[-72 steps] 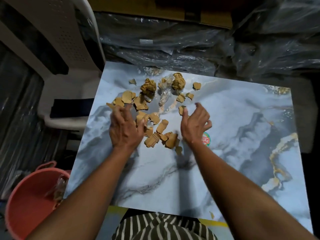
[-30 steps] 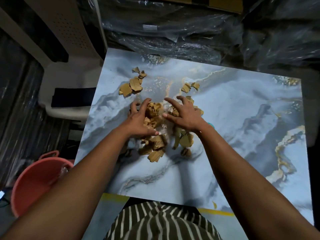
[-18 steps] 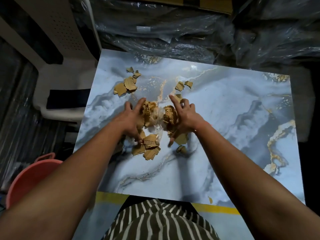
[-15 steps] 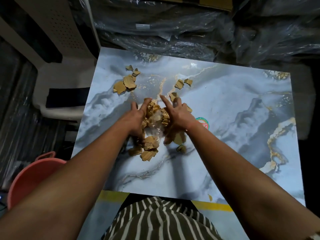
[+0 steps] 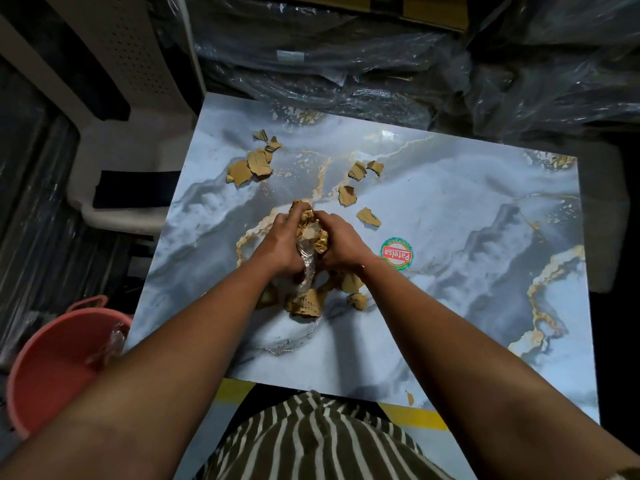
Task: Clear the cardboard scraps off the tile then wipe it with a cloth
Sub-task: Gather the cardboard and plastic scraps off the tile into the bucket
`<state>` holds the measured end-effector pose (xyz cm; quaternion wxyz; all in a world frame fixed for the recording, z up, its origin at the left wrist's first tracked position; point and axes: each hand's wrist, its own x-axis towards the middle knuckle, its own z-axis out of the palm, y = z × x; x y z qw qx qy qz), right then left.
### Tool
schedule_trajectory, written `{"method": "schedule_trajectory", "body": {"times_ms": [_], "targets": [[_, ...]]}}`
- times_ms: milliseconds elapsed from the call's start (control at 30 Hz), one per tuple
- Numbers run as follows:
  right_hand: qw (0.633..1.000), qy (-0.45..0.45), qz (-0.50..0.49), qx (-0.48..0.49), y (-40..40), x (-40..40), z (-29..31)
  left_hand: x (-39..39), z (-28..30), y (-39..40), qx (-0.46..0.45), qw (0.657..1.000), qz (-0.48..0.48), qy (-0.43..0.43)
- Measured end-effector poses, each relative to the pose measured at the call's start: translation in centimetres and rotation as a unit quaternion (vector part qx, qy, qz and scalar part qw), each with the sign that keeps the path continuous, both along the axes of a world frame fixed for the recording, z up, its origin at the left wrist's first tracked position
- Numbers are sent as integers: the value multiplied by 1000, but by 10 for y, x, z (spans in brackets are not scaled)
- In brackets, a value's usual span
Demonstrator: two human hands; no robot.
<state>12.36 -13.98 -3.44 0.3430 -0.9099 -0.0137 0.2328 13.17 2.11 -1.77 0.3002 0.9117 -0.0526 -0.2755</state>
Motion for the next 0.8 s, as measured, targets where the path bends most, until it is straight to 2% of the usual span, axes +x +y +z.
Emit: {"method": "schedule_trajectory", "body": {"times_ms": [300, 400, 800], "targets": [[997, -34, -17, 71, -15, -4, 23, -2, 19, -11, -33, 998, 34, -36], [994, -59, -11, 90, -17, -4, 33, -2, 26, -10, -73, 995, 49, -52], [983, -110, 86, 117, 28, 3, 68, -24, 53, 41, -105, 980, 121, -118]]}}
